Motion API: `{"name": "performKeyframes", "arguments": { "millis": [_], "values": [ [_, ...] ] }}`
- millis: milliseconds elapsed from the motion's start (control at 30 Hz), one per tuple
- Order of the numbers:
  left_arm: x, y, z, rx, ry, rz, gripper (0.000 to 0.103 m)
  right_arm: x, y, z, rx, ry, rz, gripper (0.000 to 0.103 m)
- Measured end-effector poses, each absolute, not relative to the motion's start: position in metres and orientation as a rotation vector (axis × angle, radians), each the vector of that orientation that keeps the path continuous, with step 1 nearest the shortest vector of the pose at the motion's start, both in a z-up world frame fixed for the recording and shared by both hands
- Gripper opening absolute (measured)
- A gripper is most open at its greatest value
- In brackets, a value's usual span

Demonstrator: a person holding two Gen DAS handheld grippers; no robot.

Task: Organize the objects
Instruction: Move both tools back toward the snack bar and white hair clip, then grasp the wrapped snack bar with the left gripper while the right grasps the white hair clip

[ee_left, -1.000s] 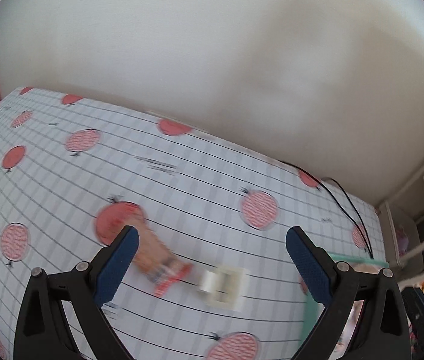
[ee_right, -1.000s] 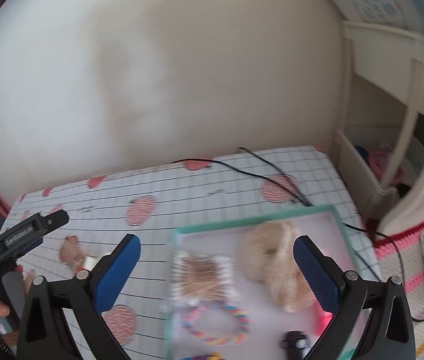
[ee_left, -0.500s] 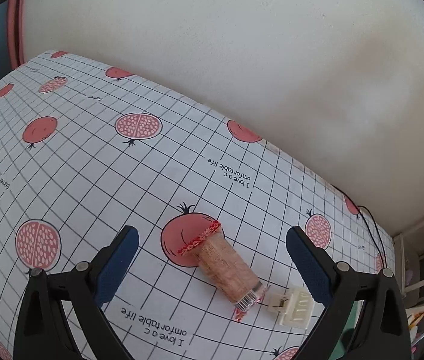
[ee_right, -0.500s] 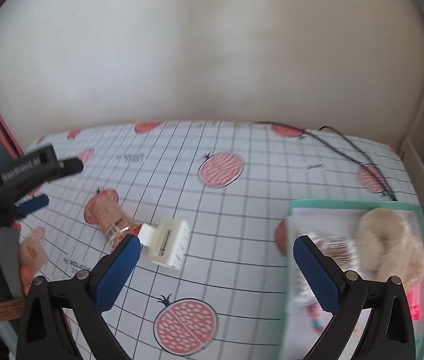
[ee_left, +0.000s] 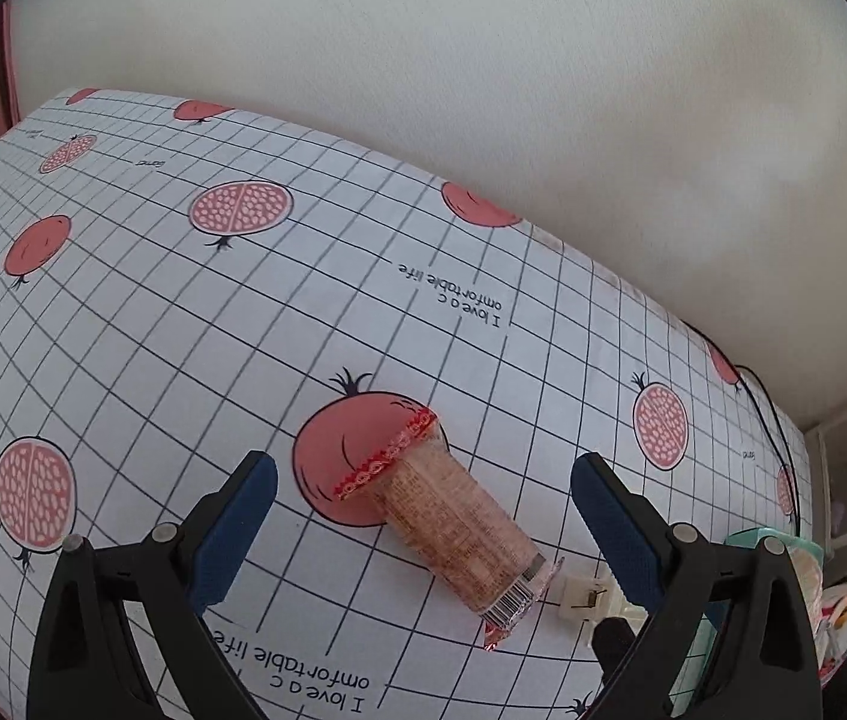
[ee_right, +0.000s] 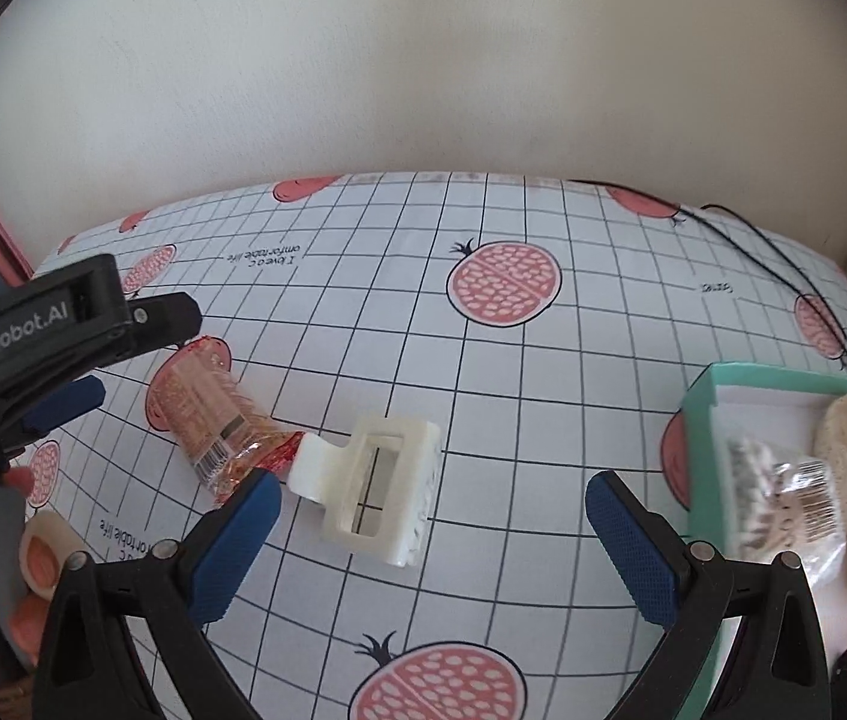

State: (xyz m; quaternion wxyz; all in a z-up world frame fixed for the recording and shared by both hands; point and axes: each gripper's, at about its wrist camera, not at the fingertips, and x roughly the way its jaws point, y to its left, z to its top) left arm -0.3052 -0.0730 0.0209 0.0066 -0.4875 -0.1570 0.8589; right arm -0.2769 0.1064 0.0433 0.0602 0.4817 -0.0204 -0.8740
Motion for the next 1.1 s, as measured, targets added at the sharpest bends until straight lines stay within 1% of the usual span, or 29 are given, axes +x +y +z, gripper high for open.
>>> {"name": "performKeyframes", "arguments": {
  "millis": [133, 200, 333, 367, 400, 433, 567, 667, 733, 833, 900, 967, 1100],
  "values": [
    [-0.307, -0.067, 0.014, -1.536, -0.47, 2.677, 0.097, -0.279, 0.106, 0.04, 1.466, -0.066, -2.645, 0.102],
    [-0.309, -0.064, 0.011, -1.545, -0.47, 2.667, 0.093, -0.28, 0.104, 0.039, 1.469, -0.05, -2.643, 0.1],
    [-0.309, -0.059, 0.008, -1.554, -0.447, 2.657, 0.092, -0.282, 0.102, 0.037, 1.47, -0.026, -2.646, 0.097],
    [-0.31, -0.058, 0.007, -1.554, -0.439, 2.658, 0.091, -0.283, 0.103, 0.037, 1.472, -0.03, -2.644, 0.096],
    [-0.31, -0.057, 0.007, -1.554, -0.432, 2.658, 0.085, -0.283, 0.103, 0.037, 1.474, -0.029, -2.642, 0.094],
    [-0.31, -0.056, 0.007, -1.557, -0.426, 2.658, 0.083, -0.283, 0.103, 0.037, 1.475, -0.026, -2.643, 0.093],
    [-0.31, -0.054, 0.005, -1.569, -0.404, 2.659, 0.081, -0.283, 0.103, 0.037, 1.475, -0.023, -2.643, 0.086],
    [-0.31, -0.053, 0.004, -1.579, -0.38, 2.655, 0.072, -0.283, 0.104, 0.037, 1.476, -0.021, -2.64, 0.08],
    [-0.31, -0.052, 0.002, -1.587, -0.37, 2.648, 0.07, -0.284, 0.104, 0.037, 1.478, -0.019, -2.64, 0.076],
    [-0.31, -0.049, 0.0, -1.599, -0.344, 2.638, 0.069, -0.284, 0.105, 0.038, 1.474, -0.019, -2.643, 0.068],
    [-0.309, -0.046, 0.001, -1.597, -0.319, 2.636, 0.067, -0.285, 0.105, 0.037, 1.478, -0.018, -2.64, 0.059],
    [-0.31, -0.044, 0.001, -1.595, -0.309, 2.629, 0.066, -0.285, 0.106, 0.037, 1.481, -0.02, -2.642, 0.057],
    [-0.309, -0.041, 0.001, -1.601, -0.266, 2.624, 0.064, -0.285, 0.108, 0.036, 1.483, -0.027, -2.643, 0.056]
  ]
}}
